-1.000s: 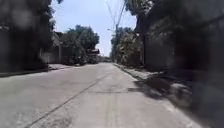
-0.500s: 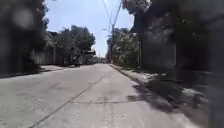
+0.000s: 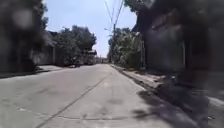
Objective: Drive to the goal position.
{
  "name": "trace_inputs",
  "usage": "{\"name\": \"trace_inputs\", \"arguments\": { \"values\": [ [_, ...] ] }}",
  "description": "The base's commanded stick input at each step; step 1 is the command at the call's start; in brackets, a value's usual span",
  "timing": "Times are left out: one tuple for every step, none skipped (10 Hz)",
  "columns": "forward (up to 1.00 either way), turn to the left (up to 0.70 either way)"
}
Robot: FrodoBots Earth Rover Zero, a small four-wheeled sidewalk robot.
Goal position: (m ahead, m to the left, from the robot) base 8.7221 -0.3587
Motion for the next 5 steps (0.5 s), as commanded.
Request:
{"name": "trace_inputs", "arguments": {
  "values": [
    [0.85, 0.0],
    [0.85, 0.0],
    [0.85, 0.0],
    [0.85, 0.0],
    [0.85, 0.0]
  ]
}}
